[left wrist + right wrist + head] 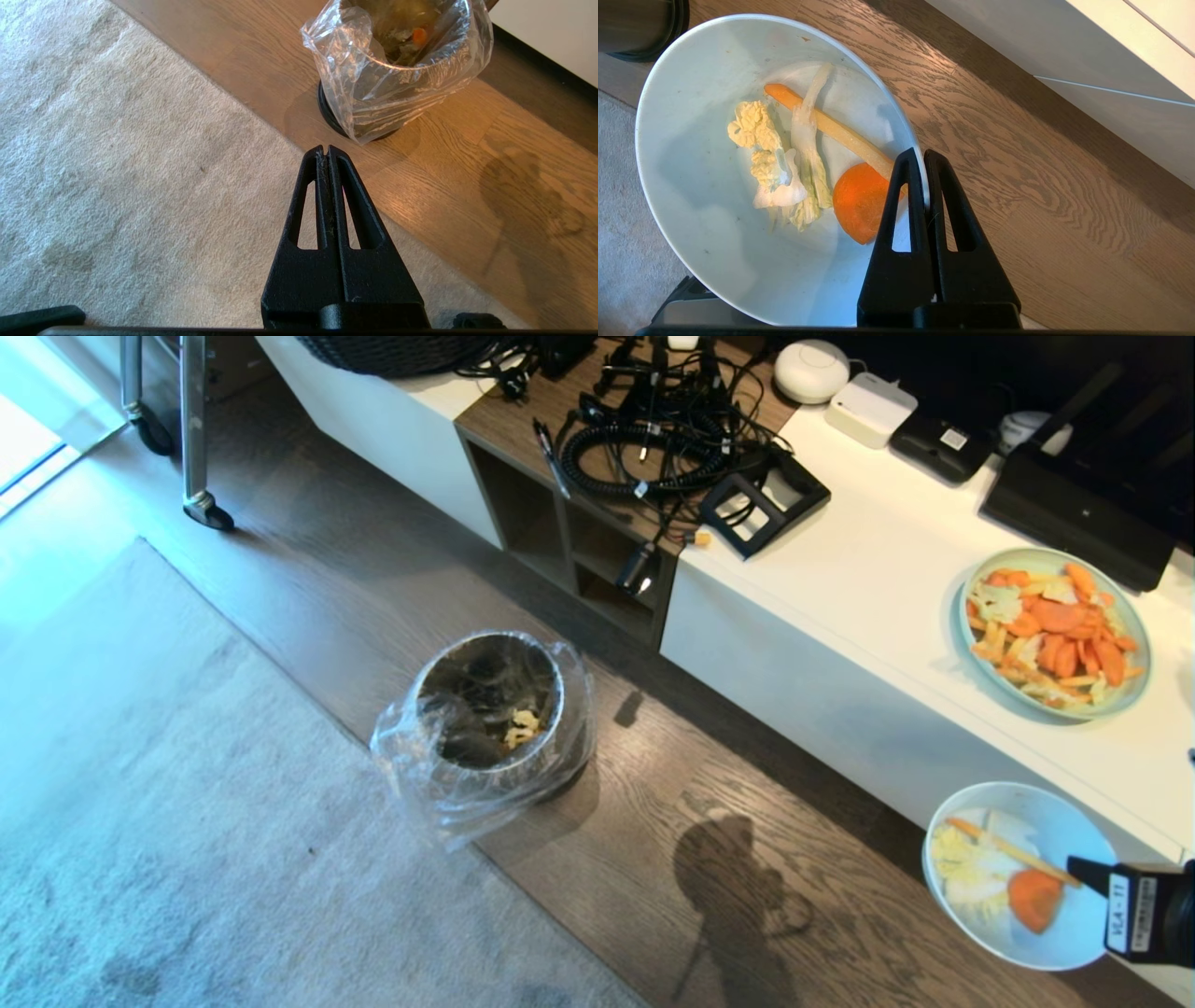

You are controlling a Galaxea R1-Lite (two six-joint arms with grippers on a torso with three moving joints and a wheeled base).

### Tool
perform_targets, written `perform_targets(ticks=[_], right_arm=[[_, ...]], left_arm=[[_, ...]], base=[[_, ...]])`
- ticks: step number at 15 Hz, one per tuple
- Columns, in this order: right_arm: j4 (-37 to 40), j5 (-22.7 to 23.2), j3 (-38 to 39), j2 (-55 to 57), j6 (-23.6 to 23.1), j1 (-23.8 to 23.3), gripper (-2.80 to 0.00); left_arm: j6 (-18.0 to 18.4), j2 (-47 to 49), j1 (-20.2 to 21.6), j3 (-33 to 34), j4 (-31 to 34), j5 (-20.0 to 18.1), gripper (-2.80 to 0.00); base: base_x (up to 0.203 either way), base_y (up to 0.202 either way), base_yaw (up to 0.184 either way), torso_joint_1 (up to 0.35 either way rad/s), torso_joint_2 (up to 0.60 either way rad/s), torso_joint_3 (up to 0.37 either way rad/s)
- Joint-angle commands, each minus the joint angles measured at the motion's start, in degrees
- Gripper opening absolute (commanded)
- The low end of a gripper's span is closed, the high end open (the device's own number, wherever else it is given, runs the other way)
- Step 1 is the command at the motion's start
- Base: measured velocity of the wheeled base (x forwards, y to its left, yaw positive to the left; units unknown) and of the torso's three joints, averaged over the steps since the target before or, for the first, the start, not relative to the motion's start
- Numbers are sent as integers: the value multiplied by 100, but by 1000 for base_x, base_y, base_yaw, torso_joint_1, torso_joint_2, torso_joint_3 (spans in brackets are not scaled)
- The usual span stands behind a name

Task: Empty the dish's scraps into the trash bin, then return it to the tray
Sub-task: Move the bowl over the trash can

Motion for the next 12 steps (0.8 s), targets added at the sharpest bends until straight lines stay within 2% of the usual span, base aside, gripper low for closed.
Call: perform_targets(ticks=[1,5,12], right_arm=[[-3,-12,1,2,9,2,-280],[-7,-12,10,2,9,2,-280],[6,-21,19,-7,9,-7,-280]], left_arm=[[-3,-2,8,0,-1,1,-280],[-3,-2,9,0,-1,1,-280],[-3,-1,0,0,-1,1,-280]], base=[[0,0,0,0,0,0],[1,-3,20,1,2,-1],[2,-11,174,1,3,1]])
